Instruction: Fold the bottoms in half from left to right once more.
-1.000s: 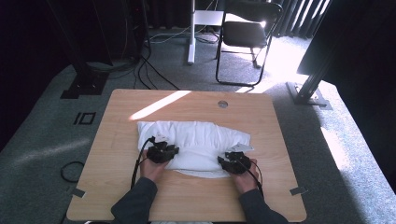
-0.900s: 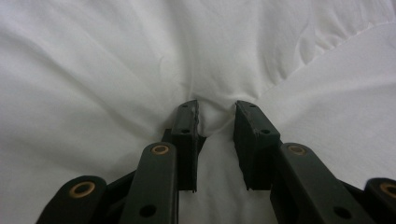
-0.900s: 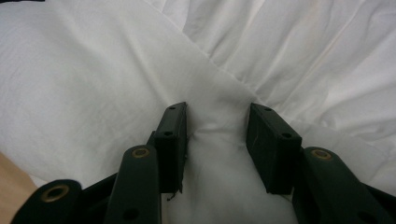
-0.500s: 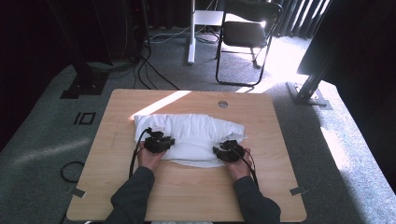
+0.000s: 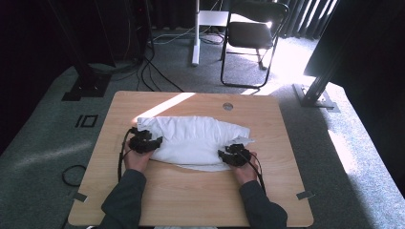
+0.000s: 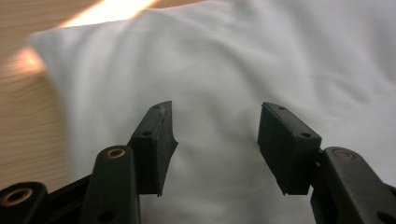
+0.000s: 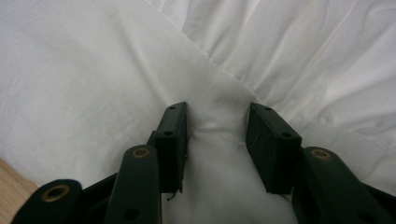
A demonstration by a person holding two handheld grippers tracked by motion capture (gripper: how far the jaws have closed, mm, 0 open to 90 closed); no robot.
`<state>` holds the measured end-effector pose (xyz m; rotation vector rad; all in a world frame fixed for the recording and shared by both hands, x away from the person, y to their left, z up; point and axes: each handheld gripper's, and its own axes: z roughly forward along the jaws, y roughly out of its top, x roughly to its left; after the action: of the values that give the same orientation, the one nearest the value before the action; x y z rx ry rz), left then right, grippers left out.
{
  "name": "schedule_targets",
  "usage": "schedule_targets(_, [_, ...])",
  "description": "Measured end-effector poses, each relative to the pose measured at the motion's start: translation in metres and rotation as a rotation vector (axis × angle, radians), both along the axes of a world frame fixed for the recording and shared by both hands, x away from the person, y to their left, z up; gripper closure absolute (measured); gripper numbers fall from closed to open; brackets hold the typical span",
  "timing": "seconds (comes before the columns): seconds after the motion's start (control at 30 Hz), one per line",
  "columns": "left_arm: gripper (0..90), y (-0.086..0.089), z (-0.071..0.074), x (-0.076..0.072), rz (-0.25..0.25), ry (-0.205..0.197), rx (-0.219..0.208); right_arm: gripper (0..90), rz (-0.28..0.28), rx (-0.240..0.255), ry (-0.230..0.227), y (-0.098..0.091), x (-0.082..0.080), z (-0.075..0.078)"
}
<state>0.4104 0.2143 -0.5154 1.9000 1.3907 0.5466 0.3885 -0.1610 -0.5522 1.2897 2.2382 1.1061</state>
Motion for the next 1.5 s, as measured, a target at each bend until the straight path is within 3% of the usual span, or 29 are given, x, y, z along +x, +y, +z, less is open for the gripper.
schedule_targets(0.03, [44.2,0.0,0.0,0.0,0.0,0.0,0.0,57.3,0.0,0.0,0.0,0.0,0.0,0.0])
schedule_targets(0.1, [41.8,0.014,-0.001,0.002,0.034,0.002,-0.038,57.3,0.0,0.001,-0.001,0.0,0.0,0.0])
schedule_targets(0.13, [35.7,0.025,-0.005,0.005,0.063,0.025,-0.065,57.4,0.0,0.001,-0.001,0.0,0.0,0.0])
schedule_targets(0.2, [33.1,0.029,-0.009,0.007,0.083,0.038,-0.068,57.4,0.0,0.001,-0.001,0.0,0.0,0.0])
schedule_targets(0.27, [23.9,0.036,-0.018,0.012,0.12,0.073,-0.072,57.4,0.0,0.003,-0.003,0.0,0.0,0.0])
schedule_targets(0.33, [19.0,0.039,-0.023,0.015,0.139,0.083,-0.069,57.4,0.002,0.004,-0.003,-0.001,0.0,-0.001])
schedule_targets(0.43, [18.0,0.04,-0.028,0.017,0.135,0.099,-0.091,57.4,0.004,0.01,-0.002,-0.001,0.0,-0.001])
schedule_targets(0.57, [18.8,0.039,-0.03,0.019,0.108,0.093,-0.11,57.4,0.006,0.017,-0.005,-0.002,0.0,-0.002])
schedule_targets(0.6, [21.5,0.039,-0.03,0.019,0.09,0.092,-0.135,57.4,0.005,0.02,-0.007,-0.002,0.0,-0.002])
schedule_targets(0.77, [22.7,0.027,-0.031,0.02,0.073,0.081,-0.074,57.4,0.003,0.022,-0.012,-0.002,-0.001,-0.003])
schedule_targets(0.9, [41.1,0.009,-0.029,0.019,0.058,0.079,-0.007,57.4,0.002,0.025,-0.017,-0.002,-0.002,-0.003])
schedule_targets(0.97, [56.0,0.0,-0.027,0.018,0.044,0.086,0.038,57.5,0.002,0.026,-0.019,-0.003,-0.002,-0.004])
schedule_targets(1.07, [74.6,0.001,-0.026,0.018,0.037,0.107,0.002,57.5,0.001,0.028,-0.019,-0.003,-0.002,-0.004])
schedule_targets(1.3, [79.4,0.01,-0.025,0.017,0.053,0.104,-0.005,57.6,0.003,0.026,-0.018,-0.003,-0.002,-0.003])
schedule_targets(1.43, [81.0,0.015,-0.021,0.012,0.053,0.082,-0.01,57.8,-0.003,0.009,-0.023,-0.002,-0.006,-0.002])
schedule_targets(1.5, [81.3,0.018,-0.018,0.008,0.056,0.07,-0.036,57.8,0.002,0.004,-0.017,-0.002,-0.008,-0.002])
